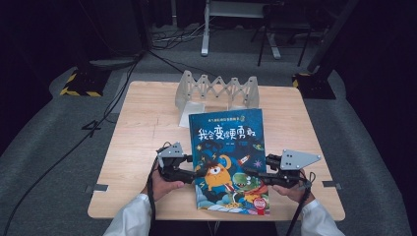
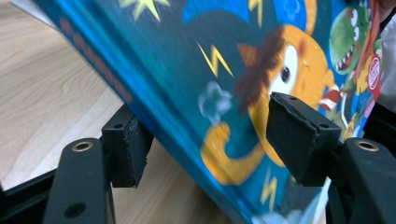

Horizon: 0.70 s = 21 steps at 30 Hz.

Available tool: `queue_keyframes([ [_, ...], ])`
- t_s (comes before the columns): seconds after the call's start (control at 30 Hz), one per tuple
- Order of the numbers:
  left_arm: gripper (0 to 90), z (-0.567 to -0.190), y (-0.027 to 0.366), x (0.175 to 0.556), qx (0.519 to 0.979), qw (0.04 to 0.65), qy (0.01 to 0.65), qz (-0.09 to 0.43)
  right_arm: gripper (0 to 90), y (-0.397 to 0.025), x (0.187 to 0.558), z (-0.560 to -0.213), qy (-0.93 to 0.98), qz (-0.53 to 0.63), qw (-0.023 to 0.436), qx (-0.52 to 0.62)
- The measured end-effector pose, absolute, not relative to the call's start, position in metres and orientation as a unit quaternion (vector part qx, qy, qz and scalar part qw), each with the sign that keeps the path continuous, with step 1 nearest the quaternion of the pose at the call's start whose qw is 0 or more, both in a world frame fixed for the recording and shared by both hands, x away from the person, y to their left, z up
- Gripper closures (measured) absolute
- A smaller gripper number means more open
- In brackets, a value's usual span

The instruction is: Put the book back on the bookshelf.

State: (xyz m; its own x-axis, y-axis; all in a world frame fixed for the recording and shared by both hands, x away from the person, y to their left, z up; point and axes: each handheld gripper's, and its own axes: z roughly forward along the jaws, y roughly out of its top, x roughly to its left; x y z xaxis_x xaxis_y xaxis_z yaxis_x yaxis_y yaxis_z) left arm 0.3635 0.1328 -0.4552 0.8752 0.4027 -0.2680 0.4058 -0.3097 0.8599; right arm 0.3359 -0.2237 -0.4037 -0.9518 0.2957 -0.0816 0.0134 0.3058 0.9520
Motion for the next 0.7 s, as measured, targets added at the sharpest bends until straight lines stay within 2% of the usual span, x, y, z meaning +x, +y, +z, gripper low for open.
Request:
queue_keyframes([
  [0.1,28.0,-0.452,0.13,0.367,0.809,0.532,0.252,-0.005,65.7,-0.223,0.335,-0.403,0.799,0.581,0.124,0.094],
  [0.37,29.7,-0.426,0.131,0.371,0.79,0.56,0.248,0.029,70.6,-0.228,0.341,-0.4,0.794,0.585,0.134,0.101],
  [0.5,35.7,-0.414,0.137,0.362,0.78,0.58,0.232,0.045,71.6,-0.231,0.346,-0.403,0.796,0.579,0.136,0.113],
  [0.63,35.9,-0.41,0.134,0.353,0.788,0.568,0.225,0.075,71.4,-0.232,0.347,-0.405,0.794,0.582,0.129,0.117],
  [0.7,39.0,-0.407,0.136,0.348,0.786,0.572,0.22,0.083,70.1,-0.233,0.348,-0.406,0.794,0.582,0.128,0.12],
])
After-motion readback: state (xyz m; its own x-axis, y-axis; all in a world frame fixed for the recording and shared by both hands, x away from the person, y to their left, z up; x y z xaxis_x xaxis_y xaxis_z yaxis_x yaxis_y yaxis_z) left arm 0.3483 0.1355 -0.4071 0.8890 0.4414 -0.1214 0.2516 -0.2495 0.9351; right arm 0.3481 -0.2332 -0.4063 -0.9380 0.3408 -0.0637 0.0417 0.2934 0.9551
